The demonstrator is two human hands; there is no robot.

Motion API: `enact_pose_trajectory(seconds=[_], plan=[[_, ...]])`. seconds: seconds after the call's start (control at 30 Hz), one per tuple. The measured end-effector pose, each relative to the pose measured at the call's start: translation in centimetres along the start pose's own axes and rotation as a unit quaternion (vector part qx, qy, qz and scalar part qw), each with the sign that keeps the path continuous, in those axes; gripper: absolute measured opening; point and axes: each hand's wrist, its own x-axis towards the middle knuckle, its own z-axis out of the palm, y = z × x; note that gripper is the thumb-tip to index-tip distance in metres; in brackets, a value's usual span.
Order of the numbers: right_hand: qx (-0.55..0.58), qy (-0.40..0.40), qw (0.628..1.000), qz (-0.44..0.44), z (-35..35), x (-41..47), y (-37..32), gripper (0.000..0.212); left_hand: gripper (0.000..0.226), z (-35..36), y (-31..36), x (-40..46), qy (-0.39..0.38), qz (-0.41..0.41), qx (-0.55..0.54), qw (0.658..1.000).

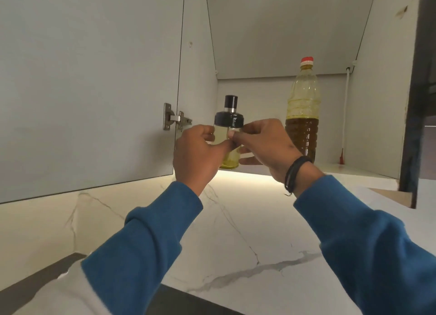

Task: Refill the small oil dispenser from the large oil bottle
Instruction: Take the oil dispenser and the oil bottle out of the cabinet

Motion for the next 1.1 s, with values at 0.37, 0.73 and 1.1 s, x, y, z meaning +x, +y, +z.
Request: enact_pose_trajectory(seconds=[0.37,0.73,1.1], plan=[[0.01,-0.024,1.0,-0.015,1.6,-14.0,7.9,0.031,0.048,-3.5,-4.0,-15.1,-0.044,-0.078,-0.072,0.993],[0.127,-0.079,0.967,0.206,10.0,-25.2,26.1,0.05,0.051,-1.9,-18.9,-28.9,-0.129,-0.296,-0.076,0.943],[0.064,-0.061,0.936,0.34,17.4,-32.0,35.7,0.063,0.054,-0.8,-27.8,-36.6,-0.155,-0.436,-0.016,0.886]])
